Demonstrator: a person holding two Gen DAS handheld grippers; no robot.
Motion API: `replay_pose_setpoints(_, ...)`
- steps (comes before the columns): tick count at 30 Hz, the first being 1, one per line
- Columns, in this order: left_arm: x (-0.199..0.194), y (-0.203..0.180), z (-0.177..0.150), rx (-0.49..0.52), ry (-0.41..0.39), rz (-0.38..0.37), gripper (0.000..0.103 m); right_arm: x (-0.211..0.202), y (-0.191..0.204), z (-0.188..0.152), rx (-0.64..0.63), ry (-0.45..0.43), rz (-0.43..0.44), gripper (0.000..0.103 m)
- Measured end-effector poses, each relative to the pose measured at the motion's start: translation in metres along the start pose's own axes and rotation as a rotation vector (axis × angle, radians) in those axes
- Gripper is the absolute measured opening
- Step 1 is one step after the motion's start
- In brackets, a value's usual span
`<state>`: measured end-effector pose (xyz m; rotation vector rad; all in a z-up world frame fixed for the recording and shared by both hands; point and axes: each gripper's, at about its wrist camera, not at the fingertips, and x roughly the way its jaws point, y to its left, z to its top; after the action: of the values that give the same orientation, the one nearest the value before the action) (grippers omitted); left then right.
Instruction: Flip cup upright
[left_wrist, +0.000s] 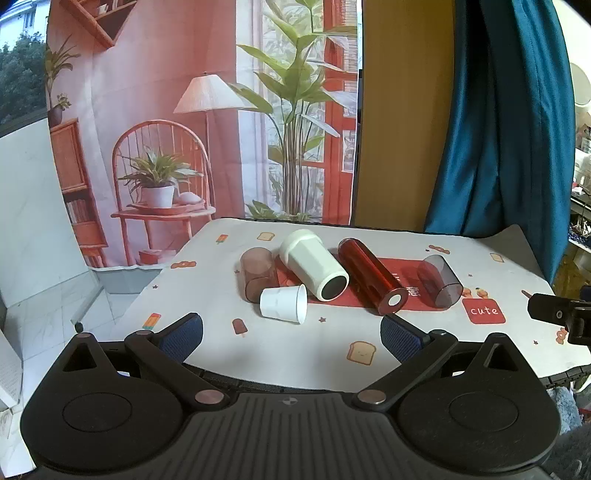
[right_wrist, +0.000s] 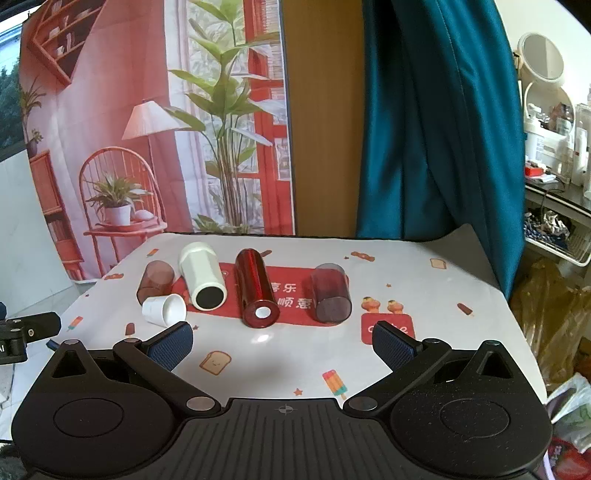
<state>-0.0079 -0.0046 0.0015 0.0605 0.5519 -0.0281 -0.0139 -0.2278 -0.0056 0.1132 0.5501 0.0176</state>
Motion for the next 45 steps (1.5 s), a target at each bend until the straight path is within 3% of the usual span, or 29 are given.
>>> replay_pose_setpoints(14, 0.003, 0.003, 0.000, 0.049, -0.050, 0.026, 0.103, -0.001, 0.003, 0.000, -0.022, 0.001, -0.009, 0.103)
replay_pose_setpoints(23, 0.008, 0.004, 0.001, 0.014, -0.003, 0.000, 0.103, 0.000, 0.003, 0.001, -0.022, 0.007, -0.003, 0.103)
replay_pose_setpoints(37, 0.012, 0.007, -0.001, -0.007, -0.013, -0.052, 0.103, 0.007, 0.004, -0.001, -0.021, 0.029, 0.026, 0.103)
replay_pose_setpoints(42, 0.022, 0.008, -0.003, -0.028, 0.018, -0.073, 0.103, 0.009, 0.001, 0.000, -0.019, 0.016, 0.033, 0.103)
replay_pose_setpoints(45, 0.034, 0.011, -0.004, -0.033, 0.059, -0.084, 0.103, 0.015, -0.005, 0.002, 0.007, 0.005, 0.080, 0.103)
